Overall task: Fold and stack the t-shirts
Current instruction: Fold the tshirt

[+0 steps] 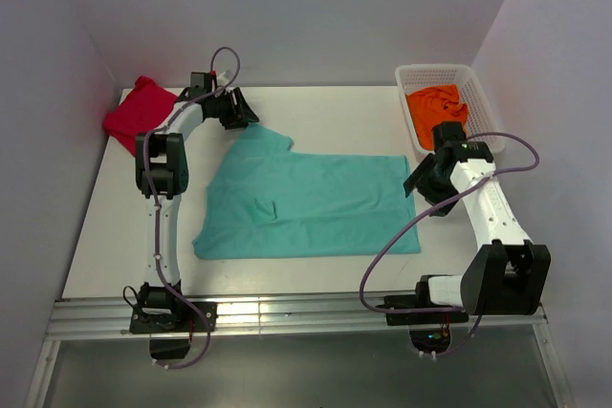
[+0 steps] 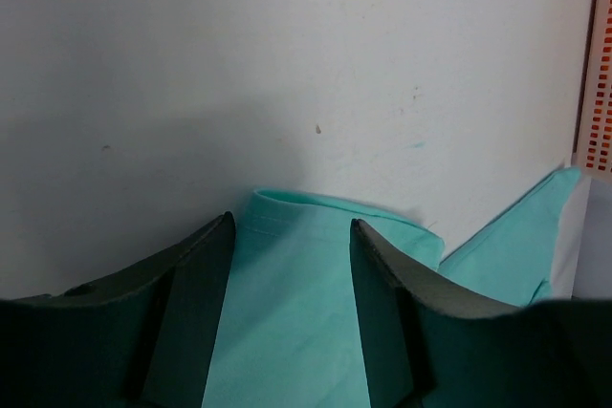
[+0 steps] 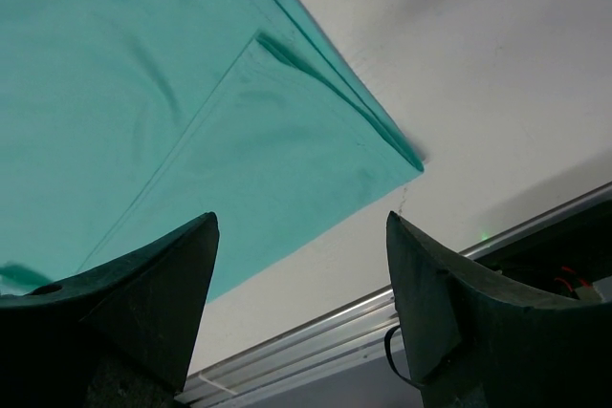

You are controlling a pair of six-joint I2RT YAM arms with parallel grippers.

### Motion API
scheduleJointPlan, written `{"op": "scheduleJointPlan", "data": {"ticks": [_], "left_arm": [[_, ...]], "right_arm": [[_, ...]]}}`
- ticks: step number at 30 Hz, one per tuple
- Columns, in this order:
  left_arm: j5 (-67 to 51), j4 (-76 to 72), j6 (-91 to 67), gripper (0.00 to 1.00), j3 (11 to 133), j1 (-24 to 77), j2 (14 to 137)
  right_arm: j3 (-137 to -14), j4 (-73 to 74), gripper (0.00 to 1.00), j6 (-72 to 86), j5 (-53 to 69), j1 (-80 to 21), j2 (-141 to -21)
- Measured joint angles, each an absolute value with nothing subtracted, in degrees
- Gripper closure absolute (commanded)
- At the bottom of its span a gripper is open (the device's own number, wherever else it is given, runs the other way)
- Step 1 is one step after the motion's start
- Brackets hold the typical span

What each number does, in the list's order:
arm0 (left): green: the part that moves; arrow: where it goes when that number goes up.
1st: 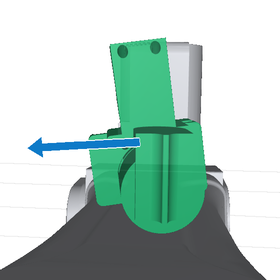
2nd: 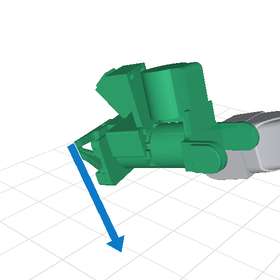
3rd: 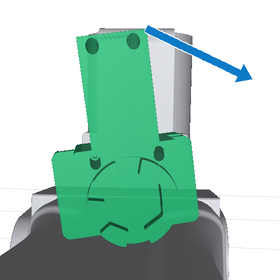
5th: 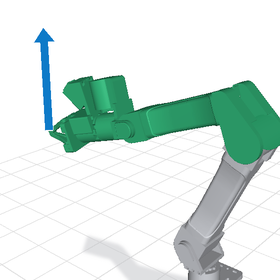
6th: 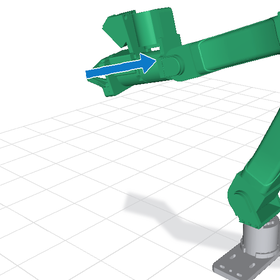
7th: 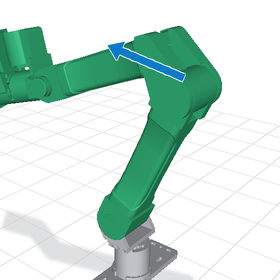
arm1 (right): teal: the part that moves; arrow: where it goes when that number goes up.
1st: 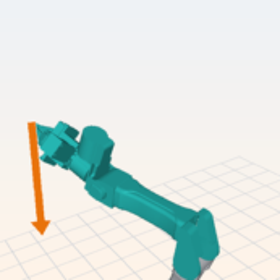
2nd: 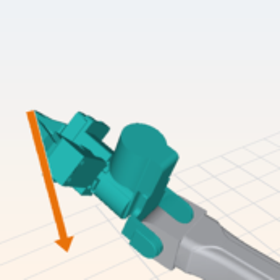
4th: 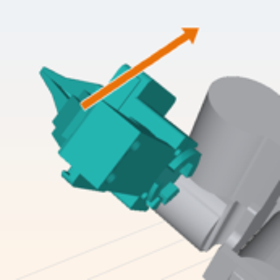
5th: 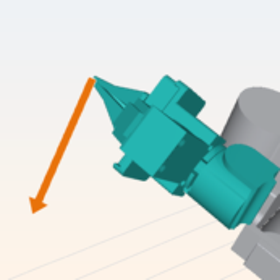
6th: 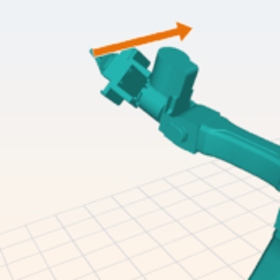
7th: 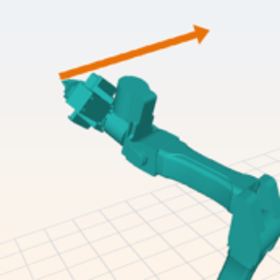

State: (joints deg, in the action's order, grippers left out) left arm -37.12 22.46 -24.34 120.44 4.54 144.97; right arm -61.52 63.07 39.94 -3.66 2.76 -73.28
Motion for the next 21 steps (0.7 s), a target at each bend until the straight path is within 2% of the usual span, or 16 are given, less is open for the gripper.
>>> {"op": "scheduleJointPlan", "data": {"ticks": [6,9,14,15,19,21], "left_arm": [[-37.1,22.2,-23.2,0.49,119.9,4.9,144.7],[-37.1,21.5,-23.4,0.57,119.1,4.9,144.7],[-37.2,20.7,-23.6,0.73,118.3,4.9,144.7],[-37.1,20.8,-23.7,0.8,118.3,5.0,144.7],[-37.1,20.8,-23.9,0.98,117.4,5.0,144.7],[-37.2,20.8,-23.9,1.0,117.4,5.0,144.7]], "right_arm": [[-63.1,62.9,0.22,39.9,-3.7,2.8,-74.3],[-63.4,62.9,0.23,39.7,-4.0,2.8,-74.5],[-64.2,62.8,0.23,39.5,-4.7,2.8,-75.7],[-64.3,62.8,0.23,39.5,-4.8,2.8,-75.8],[-64.8,62.8,0.23,39.5,-5.2,2.8,-75.9],[-65.0,62.8,0.23,39.4,-5.3,2.8,-76.1]]}}
